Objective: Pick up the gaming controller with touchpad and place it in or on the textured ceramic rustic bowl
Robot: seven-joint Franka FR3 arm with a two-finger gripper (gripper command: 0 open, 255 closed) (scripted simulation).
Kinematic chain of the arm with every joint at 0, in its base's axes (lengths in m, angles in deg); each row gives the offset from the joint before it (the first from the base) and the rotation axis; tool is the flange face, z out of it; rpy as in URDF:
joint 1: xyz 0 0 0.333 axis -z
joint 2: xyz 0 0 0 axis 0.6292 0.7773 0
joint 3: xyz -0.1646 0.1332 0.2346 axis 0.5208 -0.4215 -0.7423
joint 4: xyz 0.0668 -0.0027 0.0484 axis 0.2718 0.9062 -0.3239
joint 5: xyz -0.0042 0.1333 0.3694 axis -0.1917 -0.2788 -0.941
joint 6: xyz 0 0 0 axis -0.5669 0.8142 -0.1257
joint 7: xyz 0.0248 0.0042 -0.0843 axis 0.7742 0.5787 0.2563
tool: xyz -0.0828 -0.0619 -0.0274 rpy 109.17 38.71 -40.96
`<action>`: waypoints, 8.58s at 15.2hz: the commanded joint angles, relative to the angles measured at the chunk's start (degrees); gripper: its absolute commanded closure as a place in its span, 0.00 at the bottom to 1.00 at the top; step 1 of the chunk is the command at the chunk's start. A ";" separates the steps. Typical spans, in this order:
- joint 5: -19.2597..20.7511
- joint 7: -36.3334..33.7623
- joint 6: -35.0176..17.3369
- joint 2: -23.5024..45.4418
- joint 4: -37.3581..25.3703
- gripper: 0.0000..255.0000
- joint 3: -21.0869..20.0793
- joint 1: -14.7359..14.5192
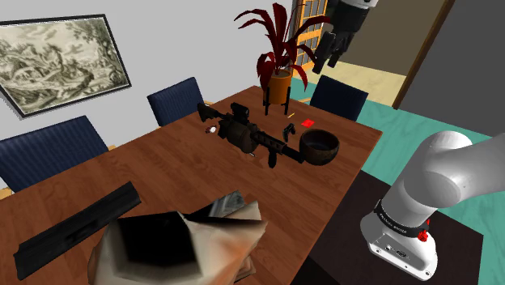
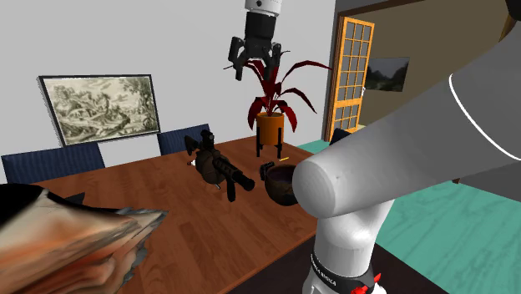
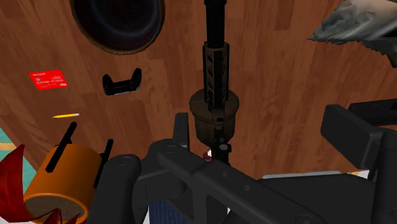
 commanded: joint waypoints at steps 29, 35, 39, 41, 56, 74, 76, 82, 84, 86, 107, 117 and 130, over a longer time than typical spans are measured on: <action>-14.53 21.39 -42.14 45.41 5.03 0.00 16.31 0.98; -25.01 30.12 -45.70 59.44 -1.61 0.00 15.77 3.18; -27.86 32.20 -47.59 63.15 -2.82 0.00 14.51 3.97; -29.04 33.00 -48.64 64.55 -3.07 0.00 13.88 4.15; -30.53 34.03 -49.95 66.38 -3.47 1.00 13.02 4.44; -10.89 14.48 -24.85 83.35 -29.63 0.00 18.56 -3.25; -10.89 14.48 -24.84 83.36 -29.64 0.00 18.55 -3.25; -10.89 14.48 -24.83 83.36 -29.65 0.00 18.56 -3.24; -10.89 14.48 -24.83 83.36 -29.65 1.00 18.56 -3.24; -10.89 14.48 -24.83 83.36 -29.65 1.00 18.56 -3.24; -8.12 12.88 -16.97 75.67 -30.13 1.00 20.42 -4.54; -6.45 11.86 -11.10 71.50 -32.09 1.00 21.31 -5.11; -4.25 10.68 -5.21 65.51 -32.38 1.00 22.23 -6.01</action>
